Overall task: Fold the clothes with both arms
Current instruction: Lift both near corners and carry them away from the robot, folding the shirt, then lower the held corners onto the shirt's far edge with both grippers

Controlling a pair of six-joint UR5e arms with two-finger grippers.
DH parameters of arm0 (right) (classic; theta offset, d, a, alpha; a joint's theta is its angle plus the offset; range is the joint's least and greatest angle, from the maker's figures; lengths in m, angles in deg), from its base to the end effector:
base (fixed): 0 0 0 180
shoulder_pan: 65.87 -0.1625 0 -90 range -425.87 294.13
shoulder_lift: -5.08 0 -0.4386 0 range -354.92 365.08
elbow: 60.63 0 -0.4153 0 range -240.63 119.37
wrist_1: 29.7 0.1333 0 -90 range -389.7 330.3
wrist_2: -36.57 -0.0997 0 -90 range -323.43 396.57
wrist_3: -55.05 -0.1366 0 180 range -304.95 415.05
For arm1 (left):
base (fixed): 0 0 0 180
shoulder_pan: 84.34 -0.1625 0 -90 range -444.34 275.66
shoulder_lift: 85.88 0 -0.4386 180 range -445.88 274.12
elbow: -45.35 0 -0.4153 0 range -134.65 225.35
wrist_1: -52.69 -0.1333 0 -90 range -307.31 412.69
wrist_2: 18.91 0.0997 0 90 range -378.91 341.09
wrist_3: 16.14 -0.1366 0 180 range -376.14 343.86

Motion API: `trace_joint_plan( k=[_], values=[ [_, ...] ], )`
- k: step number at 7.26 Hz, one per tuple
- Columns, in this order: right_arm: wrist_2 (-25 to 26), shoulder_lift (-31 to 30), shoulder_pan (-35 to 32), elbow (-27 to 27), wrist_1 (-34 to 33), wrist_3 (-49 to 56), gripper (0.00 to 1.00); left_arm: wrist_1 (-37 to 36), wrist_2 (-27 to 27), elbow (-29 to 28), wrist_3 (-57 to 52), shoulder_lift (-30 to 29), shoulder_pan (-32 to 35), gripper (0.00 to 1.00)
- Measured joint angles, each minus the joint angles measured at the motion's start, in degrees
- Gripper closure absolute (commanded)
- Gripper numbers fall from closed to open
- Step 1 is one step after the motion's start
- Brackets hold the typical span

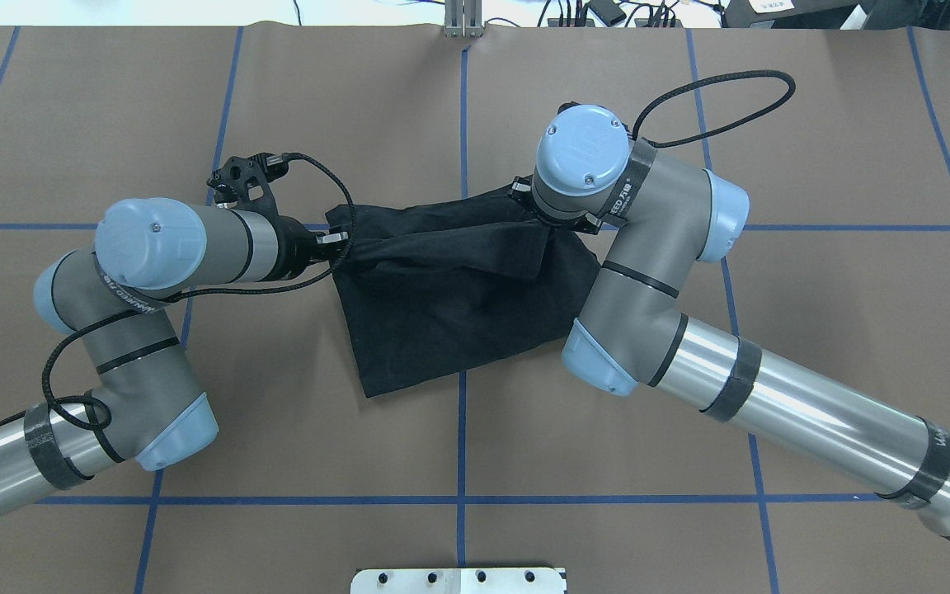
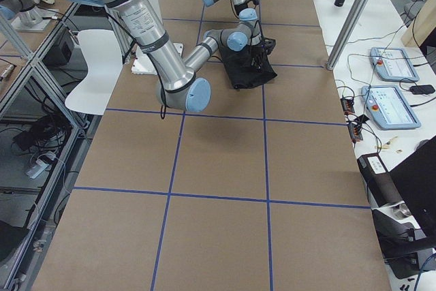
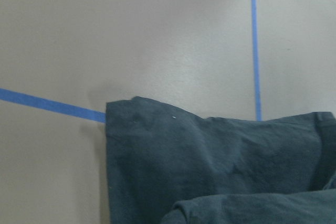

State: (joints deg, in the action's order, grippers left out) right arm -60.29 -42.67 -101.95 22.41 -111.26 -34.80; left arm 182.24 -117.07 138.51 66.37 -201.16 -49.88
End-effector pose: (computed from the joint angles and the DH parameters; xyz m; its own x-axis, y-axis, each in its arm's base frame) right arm -0.5774 -0.5655 0.2763 0.5854 0.4233 0.6915 -0.5164 0.8521 -0.0845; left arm 0.5252 -0.4986 0.3196 0.3652 -0.0941 -0.9261 0.4075 0.9107 0.0681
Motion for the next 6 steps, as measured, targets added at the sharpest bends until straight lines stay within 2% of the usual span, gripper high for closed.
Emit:
trace_joint_plan(
  k=[1,2,3,4,6],
  values=[
    [0.01,1.02,-0.16,-2.62,1.15,0.72,1.00,0.00,0.04,-1.26,-0.44,-0.64,0.04,0.74],
    [0.01,1.81,-0.33,-4.36,1.66,1.45,0.51,0.03,0.07,-2.18,-0.60,-1.28,0.13,0.11],
    [0.01,2.29,-0.67,-5.22,1.84,1.99,0.01,0.09,0.08,-2.55,-0.84,-1.60,0.24,0.00],
    [-0.22,2.99,-1.36,-5.65,1.86,2.66,0.00,0.26,-0.03,-2.49,-1.16,-1.75,0.59,0.00],
    [-6.78,4.80,-4.15,-5.37,1.35,5.26,0.00,0.63,-4.33,-1.89,-4.49,-1.81,3.52,0.00]
  ],
)
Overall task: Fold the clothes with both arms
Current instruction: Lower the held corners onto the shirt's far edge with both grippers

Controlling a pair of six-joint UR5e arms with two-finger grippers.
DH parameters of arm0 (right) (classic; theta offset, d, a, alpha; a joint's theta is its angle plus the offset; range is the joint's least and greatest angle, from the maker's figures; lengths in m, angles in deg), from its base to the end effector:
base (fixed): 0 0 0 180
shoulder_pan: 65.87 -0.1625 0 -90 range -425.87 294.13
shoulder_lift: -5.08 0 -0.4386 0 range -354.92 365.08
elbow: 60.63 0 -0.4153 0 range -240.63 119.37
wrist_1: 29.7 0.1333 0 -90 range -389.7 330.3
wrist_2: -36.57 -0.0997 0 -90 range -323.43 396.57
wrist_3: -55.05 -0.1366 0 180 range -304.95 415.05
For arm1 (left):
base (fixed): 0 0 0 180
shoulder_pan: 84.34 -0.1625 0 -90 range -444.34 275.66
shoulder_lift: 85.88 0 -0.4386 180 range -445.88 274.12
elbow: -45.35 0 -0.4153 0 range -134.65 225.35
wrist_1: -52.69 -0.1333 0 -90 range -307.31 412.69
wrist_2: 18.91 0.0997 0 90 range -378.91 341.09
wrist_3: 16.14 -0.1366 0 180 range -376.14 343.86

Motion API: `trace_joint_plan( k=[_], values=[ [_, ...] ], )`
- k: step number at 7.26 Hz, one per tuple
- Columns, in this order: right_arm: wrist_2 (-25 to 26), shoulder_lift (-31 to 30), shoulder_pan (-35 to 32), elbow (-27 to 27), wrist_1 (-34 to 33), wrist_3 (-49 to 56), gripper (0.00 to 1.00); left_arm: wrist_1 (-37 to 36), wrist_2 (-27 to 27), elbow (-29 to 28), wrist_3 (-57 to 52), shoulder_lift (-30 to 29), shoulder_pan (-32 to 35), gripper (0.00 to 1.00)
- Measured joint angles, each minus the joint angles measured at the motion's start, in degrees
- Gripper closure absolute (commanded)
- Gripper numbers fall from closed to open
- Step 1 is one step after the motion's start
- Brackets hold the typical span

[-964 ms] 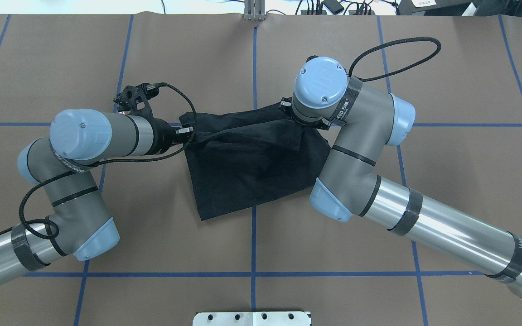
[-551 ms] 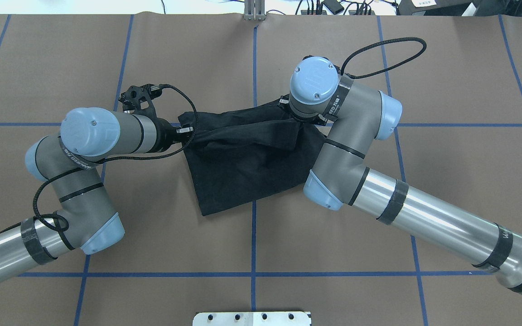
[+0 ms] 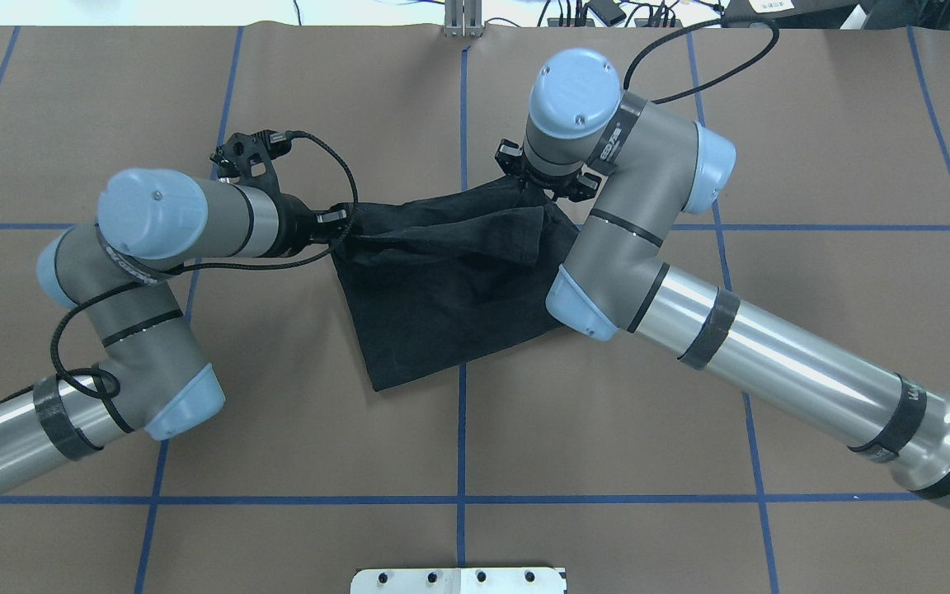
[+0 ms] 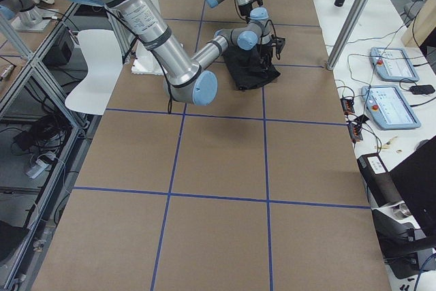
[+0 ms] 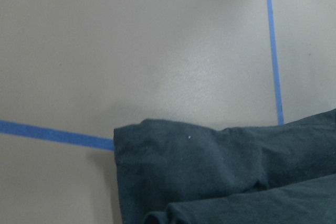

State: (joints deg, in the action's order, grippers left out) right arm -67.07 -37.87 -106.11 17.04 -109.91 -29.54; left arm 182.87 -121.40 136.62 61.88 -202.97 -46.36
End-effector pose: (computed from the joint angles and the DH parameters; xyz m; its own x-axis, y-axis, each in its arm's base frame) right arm -0.5656 -0.6111 0.2496 0.5892 0.3786 0.7138 -0.4480 0.8883 -0.1013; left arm 0.5082 -0.5284 0.3117 0.3739 -0.0348 -0.9268 0.3727 0.9207 0.1158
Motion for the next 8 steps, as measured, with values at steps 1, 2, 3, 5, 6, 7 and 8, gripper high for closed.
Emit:
trace_joint_plan(
  k=[1,2,3,5,6,7,8],
  values=[
    [-2.67,0.17,-0.26,1.22,-0.18,1.22,0.00,0.09,-3.94,0.41,-4.47,0.54,2.18,0.00],
    [-3.05,-0.04,1.19,3.11,-0.97,1.76,0.25,0.23,-6.48,0.61,-8.31,1.29,3.69,0.00],
    [-1.40,-0.17,4.24,5.56,-3.18,1.96,0.88,0.34,-7.58,0.64,-10.56,1.76,4.53,0.00],
    [2.04,-0.25,10.22,10.63,-9.51,2.03,1.00,0.42,-8.10,0.66,-11.84,2.07,5.09,0.00],
    [3.59,-0.26,12.49,12.04,-11.79,2.01,1.00,0.42,-8.14,0.69,-11.94,2.10,5.14,0.00],
    [5.68,-0.18,14.13,12.30,-12.74,2.06,1.00,0.43,-8.16,0.72,-11.94,2.12,5.16,0.00],
    [7.61,-0.07,14.75,11.81,-12.95,2.29,1.00,0.43,-8.16,0.77,-11.94,2.12,5.17,0.00]
  ],
)
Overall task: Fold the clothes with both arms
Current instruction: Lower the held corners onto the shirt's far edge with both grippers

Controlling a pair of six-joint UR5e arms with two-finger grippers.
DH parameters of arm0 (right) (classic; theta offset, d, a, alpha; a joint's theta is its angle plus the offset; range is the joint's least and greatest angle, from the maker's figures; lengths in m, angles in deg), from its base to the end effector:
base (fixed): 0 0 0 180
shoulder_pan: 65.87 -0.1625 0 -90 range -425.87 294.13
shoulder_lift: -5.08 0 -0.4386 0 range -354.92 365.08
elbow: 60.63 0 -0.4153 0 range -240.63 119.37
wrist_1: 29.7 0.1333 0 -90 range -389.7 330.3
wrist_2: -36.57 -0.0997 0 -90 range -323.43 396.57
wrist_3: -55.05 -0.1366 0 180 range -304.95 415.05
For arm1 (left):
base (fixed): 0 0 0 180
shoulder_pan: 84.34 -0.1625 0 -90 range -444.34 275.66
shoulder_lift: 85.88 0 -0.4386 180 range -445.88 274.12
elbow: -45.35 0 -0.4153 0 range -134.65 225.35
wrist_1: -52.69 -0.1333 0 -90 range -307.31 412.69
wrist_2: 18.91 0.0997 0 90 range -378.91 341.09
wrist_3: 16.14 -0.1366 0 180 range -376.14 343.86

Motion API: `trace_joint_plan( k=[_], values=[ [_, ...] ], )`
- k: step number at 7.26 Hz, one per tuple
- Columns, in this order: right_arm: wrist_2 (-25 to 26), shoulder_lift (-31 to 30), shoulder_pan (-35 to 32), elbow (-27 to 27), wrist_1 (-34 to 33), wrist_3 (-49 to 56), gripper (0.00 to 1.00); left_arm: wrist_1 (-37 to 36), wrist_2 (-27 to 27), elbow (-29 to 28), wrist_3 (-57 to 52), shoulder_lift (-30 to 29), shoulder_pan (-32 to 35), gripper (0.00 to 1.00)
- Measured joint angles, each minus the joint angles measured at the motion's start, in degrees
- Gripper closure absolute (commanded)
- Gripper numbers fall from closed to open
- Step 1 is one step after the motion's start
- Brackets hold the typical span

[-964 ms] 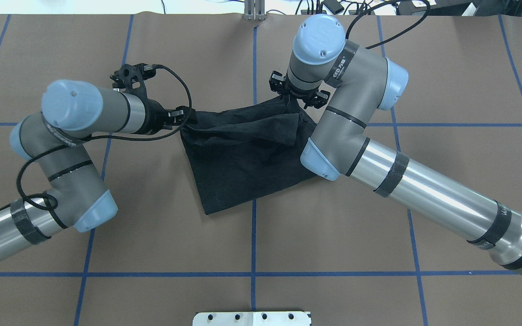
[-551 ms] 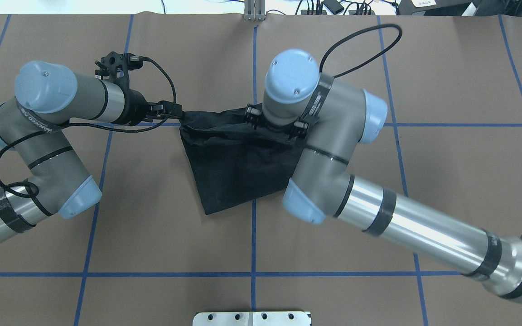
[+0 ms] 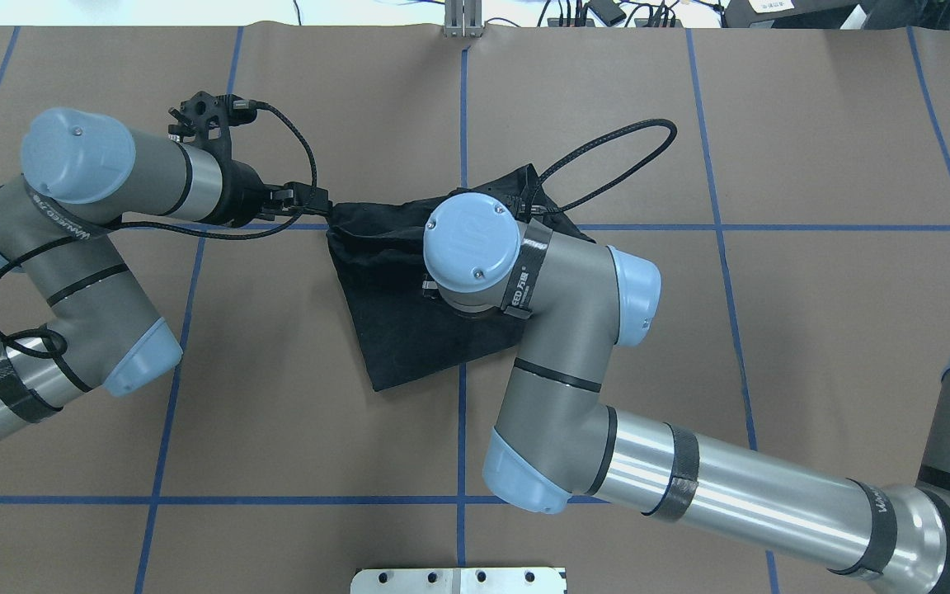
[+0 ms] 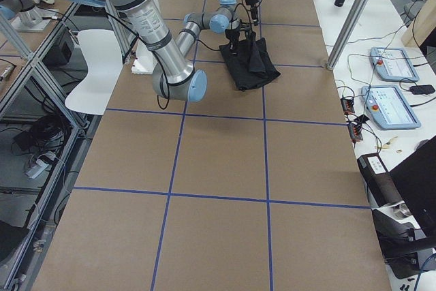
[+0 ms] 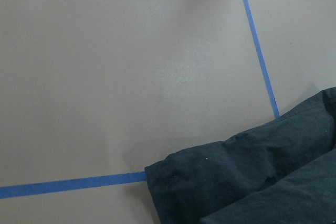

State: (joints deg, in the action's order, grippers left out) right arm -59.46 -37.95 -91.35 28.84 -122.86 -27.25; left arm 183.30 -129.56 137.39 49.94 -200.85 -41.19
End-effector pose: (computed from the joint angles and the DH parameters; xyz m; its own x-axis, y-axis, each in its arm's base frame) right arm -0.6462 -0.4397 0.1914 0.6999 0.1859 0.6896 -0.2715 0.9623 0.0161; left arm 0.4607 -0.5486 0.3280 0.4169 0.1292 -0.8997 0.2549 0.9335 0.2522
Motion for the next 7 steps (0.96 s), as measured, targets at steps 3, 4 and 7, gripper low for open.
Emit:
trace_joint_plan(
  k=[3,4,7],
  values=[
    [2.72,0.51,-1.04,-4.49,2.18,4.10,1.00,0.00,-0.32,0.41,0.09,0.01,0.10,0.00],
    [2.88,0.73,-1.53,-6.68,5.01,4.66,1.00,0.00,-0.79,0.53,0.14,0.00,0.28,0.00],
    [2.88,5.72,-5.30,-14.95,9.39,5.53,1.00,0.00,-1.55,0.93,0.16,0.01,0.62,0.00]
  ],
)
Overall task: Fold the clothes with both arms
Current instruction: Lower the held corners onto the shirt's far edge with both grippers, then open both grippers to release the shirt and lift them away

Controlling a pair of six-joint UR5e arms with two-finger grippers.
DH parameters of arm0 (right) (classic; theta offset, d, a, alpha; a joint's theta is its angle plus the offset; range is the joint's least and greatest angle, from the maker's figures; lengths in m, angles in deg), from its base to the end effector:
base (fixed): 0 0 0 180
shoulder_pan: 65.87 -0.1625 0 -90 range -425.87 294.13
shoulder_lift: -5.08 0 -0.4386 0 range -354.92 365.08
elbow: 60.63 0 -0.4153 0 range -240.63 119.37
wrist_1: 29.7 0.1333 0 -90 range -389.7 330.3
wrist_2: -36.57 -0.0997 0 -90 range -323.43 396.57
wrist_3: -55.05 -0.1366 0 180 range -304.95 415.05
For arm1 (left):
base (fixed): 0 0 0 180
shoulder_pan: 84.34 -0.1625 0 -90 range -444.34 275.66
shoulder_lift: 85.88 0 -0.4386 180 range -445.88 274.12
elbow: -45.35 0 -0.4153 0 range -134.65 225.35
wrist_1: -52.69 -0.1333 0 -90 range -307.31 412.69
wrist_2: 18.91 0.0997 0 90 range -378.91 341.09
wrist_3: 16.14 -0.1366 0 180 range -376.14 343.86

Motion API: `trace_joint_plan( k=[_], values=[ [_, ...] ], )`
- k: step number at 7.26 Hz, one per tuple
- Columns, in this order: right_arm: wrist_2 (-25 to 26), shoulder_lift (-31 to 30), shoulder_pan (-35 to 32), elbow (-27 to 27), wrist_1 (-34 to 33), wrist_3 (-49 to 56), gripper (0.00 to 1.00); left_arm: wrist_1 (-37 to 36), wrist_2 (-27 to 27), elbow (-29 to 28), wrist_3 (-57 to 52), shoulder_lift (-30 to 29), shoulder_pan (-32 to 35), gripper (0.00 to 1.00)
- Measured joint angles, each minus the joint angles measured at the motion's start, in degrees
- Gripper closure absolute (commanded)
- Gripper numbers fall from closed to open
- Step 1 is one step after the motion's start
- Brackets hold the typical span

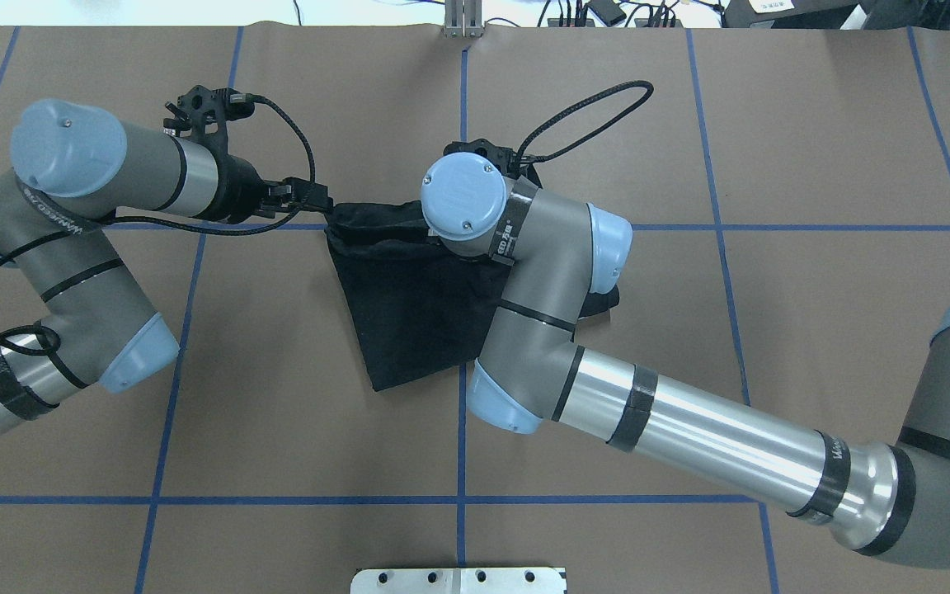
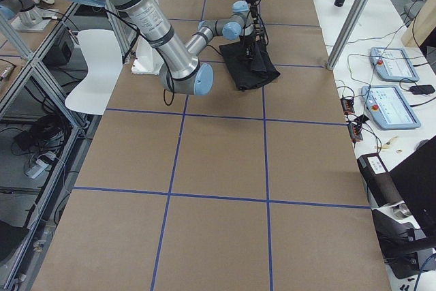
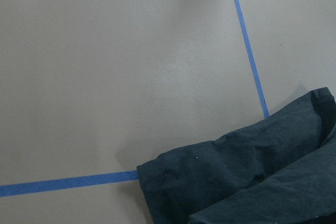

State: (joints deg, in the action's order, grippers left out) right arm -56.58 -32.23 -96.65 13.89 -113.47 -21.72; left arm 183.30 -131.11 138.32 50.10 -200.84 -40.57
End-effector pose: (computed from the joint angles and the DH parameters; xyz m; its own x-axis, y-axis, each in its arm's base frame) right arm -0.6623 -0.5409 0.2077 0.7168 0.1610 0.6785 -0.3230 0.9389 0.1185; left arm 0.4534 -0.5475 0.3191 0.3975 0.1358 -0.9075 0.2473 0.9365 0.2485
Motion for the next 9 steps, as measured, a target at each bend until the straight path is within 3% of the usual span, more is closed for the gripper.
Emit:
trace_joint_plan(
  k=[5,6,7,9],
  values=[
    [-0.85,6.58,-8.31,-13.28,7.45,4.63,0.96,-0.08,-1.65,1.38,0.18,0.50,0.23,0.00],
    [-3.05,7.14,-9.80,-13.60,7.54,5.86,0.37,-0.11,-1.80,1.53,0.18,0.62,0.25,0.00],
    [-5.73,7.20,-11.03,-13.56,7.33,6.76,0.01,-0.29,-2.03,1.68,0.04,0.72,0.26,0.00],
    [-10.18,5.72,-12.78,-12.46,6.31,8.17,0.00,-0.98,-4.47,2.41,-1.89,2.27,1.88,0.00]
  ],
)
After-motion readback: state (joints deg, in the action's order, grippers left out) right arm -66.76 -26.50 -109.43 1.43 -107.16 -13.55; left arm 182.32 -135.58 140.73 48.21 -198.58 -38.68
